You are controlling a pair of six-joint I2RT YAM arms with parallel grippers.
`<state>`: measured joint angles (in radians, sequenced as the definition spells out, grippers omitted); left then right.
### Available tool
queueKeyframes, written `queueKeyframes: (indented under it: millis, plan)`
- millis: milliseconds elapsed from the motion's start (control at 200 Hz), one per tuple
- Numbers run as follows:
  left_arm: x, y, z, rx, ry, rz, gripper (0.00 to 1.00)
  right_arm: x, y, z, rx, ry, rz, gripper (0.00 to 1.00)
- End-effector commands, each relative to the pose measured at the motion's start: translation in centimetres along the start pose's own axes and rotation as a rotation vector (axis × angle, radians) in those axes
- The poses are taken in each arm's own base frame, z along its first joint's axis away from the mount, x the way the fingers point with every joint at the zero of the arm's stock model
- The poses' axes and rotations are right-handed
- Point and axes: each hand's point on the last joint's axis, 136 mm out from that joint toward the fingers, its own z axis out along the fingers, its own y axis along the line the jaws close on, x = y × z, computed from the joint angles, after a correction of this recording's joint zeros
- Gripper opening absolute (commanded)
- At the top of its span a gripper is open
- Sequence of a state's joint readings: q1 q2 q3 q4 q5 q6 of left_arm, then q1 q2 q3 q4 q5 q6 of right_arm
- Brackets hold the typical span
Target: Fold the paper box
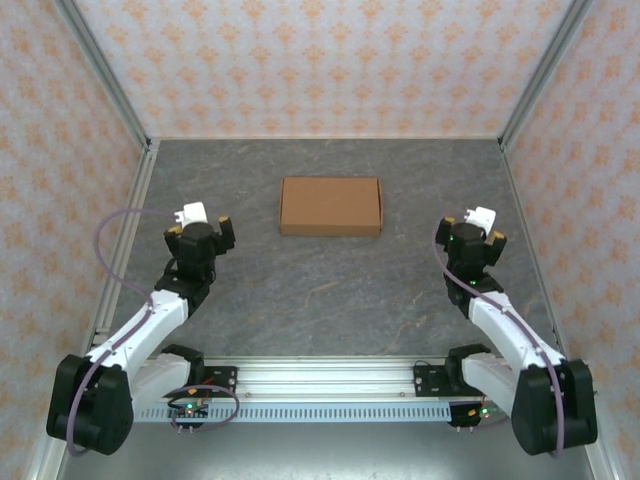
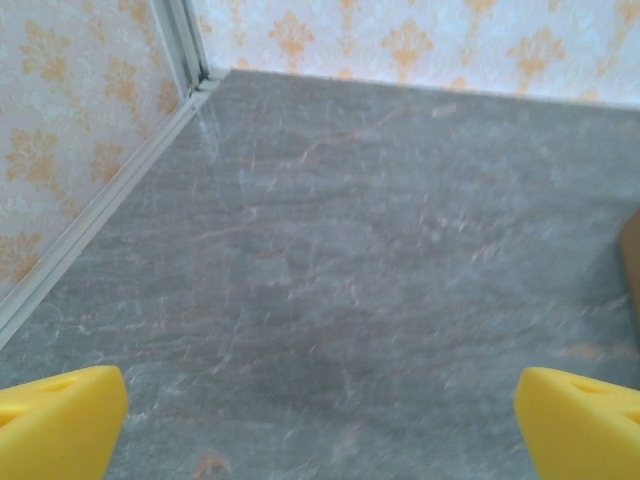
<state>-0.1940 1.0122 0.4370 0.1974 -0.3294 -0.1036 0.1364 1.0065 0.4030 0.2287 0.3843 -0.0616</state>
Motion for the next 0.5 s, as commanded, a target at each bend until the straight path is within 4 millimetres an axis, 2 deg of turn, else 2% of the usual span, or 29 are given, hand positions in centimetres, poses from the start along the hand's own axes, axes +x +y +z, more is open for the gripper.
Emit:
queueKeyframes:
  millis: [0,95,155,240,295,380,495]
  plan:
    - [-1.0,-0.1,0.7,0.005,-0.103,0.078,1.0,-0.5,0.8,1.1,-0.033,-0.093,0.076,0.99]
    - [-0.1,-0.8,1.5,0.036,-0.091,0.086,1.0,1.2,2.0,2.3,-0.068,-0.071,0.067,0.99]
    - [0.3,-1.5,2.0,0.072,-0.105,0.07,1.0,1.3,2.7,2.4,-0.101,-0.064,0.041,0.99]
    - [1.5,-2.3,3.1,0.099,-0.098,0.076,1.0,0.9,2.7,2.3,-0.113,-0.134,0.034,0.99]
    - [1.4,-2.9,3.6,0.116,-0.077,0.106,1.0,0.9,3.0,2.3,-0.13,-0.137,0.024,0.99]
    - [1.2,-3.0,4.0,0.115,-0.108,0.123,1.0,0.8,4.1,2.6,-0.181,-0.125,0.021,0.99]
    - [2.0,-3.5,5.2,0.128,-0.099,0.143,1.0,1.0,5.7,3.2,-0.259,-0.13,0.04,0.99]
